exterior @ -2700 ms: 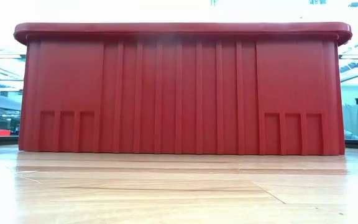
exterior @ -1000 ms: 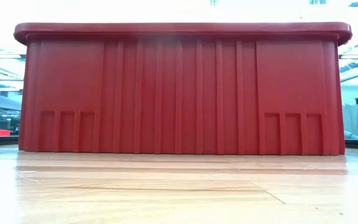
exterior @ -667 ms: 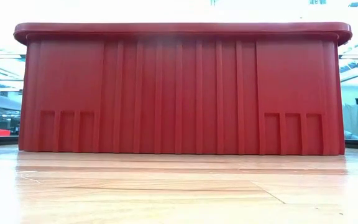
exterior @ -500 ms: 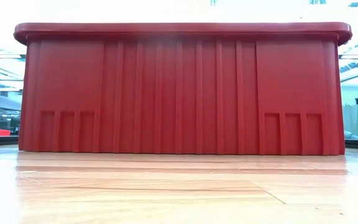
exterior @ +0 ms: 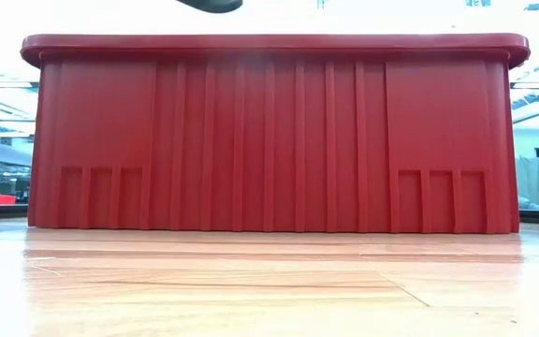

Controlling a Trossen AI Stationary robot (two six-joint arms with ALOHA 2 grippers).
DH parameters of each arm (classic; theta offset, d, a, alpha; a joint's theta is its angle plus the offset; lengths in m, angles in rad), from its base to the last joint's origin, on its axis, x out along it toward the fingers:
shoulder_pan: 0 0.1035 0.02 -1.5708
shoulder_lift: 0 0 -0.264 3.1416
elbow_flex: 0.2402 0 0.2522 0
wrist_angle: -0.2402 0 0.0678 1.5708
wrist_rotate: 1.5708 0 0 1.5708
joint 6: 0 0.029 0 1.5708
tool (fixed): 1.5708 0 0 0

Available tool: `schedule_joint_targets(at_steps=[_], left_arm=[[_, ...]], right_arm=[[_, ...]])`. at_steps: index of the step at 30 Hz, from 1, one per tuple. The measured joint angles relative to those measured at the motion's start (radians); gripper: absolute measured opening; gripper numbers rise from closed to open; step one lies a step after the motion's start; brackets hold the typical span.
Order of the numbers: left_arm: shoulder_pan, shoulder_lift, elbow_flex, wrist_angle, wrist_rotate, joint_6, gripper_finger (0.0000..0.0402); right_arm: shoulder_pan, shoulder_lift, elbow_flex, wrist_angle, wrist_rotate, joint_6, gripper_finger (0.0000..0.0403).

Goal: Pick and place slides into bin
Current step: Put the black slide into the red bin

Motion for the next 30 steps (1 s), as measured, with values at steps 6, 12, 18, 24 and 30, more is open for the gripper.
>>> schedule_joint_targets(at_steps=[6,12,18,24,30], left_arm=[[-0.008,0.065,0.002,-0.139,0.094,0.013,0.0007],[-0.029,0.155,0.0,-0.262,0.199,0.088,0.0007],[-0.034,0.228,0.0,-0.339,0.279,0.171,0.0007],[-0.041,0.283,0.001,-0.341,0.401,0.224,0.0007],[-0.062,0.362,0.0,-0.34,0.457,0.225,0.0007]], right_arm=[[0.0,0.0,0.0,0.0,0.0,-0.004,0.021],[0.007,0.0,0.0,0.0,0.0,-0.002,0.021],[0.024,0.0,0.0,0.02,-0.028,-0.003,0.021],[0.024,0.0,0.0,0.142,-0.052,0.01,0.021],[0.023,0.0,0.0,0.202,-0.048,0.011,0.021]])
